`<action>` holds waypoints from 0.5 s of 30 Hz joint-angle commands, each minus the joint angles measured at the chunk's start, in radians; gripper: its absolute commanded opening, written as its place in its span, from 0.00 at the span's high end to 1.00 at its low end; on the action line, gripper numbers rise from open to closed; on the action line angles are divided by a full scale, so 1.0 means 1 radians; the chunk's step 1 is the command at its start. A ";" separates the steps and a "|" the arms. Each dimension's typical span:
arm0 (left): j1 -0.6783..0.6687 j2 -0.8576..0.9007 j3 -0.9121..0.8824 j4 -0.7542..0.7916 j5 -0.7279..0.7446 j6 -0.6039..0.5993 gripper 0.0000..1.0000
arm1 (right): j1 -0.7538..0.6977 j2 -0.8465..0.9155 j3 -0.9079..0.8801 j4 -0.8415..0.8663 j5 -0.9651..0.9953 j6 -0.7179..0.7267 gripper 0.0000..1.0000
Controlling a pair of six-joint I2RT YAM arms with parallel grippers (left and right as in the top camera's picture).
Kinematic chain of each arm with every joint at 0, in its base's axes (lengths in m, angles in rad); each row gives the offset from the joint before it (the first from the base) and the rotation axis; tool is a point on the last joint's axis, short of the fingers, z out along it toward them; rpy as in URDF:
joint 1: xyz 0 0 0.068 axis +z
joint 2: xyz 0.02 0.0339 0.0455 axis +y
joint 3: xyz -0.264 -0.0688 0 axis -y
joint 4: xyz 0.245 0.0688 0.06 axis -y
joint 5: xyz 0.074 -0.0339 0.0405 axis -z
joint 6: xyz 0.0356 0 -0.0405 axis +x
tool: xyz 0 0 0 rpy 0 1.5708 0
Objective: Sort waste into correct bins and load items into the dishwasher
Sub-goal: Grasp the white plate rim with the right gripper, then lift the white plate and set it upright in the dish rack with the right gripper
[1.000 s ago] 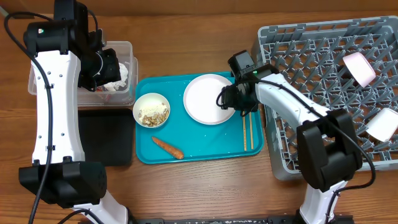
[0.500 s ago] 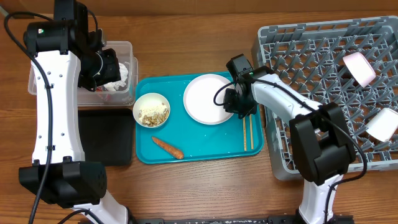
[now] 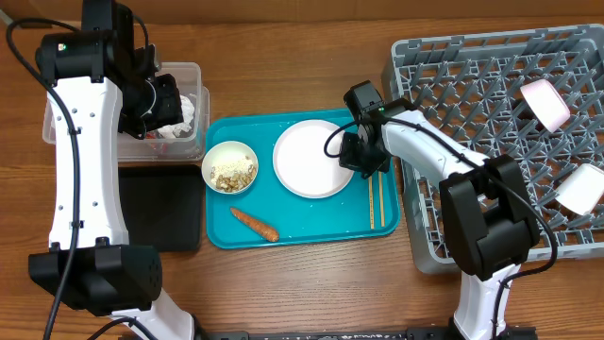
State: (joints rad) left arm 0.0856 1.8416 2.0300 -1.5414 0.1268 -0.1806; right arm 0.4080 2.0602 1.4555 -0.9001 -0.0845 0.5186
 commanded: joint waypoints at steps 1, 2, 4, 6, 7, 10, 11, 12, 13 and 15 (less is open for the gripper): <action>0.005 -0.024 0.014 0.000 -0.007 0.001 0.61 | -0.005 -0.019 0.064 -0.033 0.136 -0.029 0.96; 0.005 -0.024 0.014 0.000 -0.007 0.001 0.61 | -0.005 -0.036 0.085 -0.055 0.183 -0.029 0.96; 0.006 -0.024 0.014 0.000 -0.007 0.001 0.61 | -0.005 -0.077 0.124 -0.086 0.254 -0.029 0.96; 0.005 -0.024 0.014 0.002 -0.007 0.001 0.61 | -0.005 -0.130 0.162 -0.098 0.295 -0.075 0.96; 0.005 -0.024 0.014 0.005 -0.007 0.001 0.61 | -0.005 -0.156 0.176 -0.098 0.302 -0.108 0.96; 0.005 -0.024 0.014 0.010 -0.007 0.001 0.61 | -0.011 -0.244 0.217 -0.100 0.382 -0.166 0.96; 0.005 -0.024 0.014 0.012 -0.007 0.001 0.61 | -0.016 -0.277 0.229 -0.099 0.439 -0.177 0.96; 0.005 -0.024 0.014 0.013 -0.007 0.000 0.61 | -0.022 -0.307 0.234 -0.091 0.508 -0.182 0.96; 0.005 -0.024 0.014 0.014 -0.007 0.000 0.61 | -0.029 -0.331 0.235 -0.080 0.573 -0.184 0.96; 0.005 -0.024 0.014 0.018 -0.006 0.000 0.61 | -0.047 -0.374 0.235 -0.051 0.726 -0.187 0.96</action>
State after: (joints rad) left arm 0.0856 1.8416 2.0300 -1.5284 0.1265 -0.1806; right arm 0.3931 1.7699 1.6569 -0.9688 0.3721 0.3664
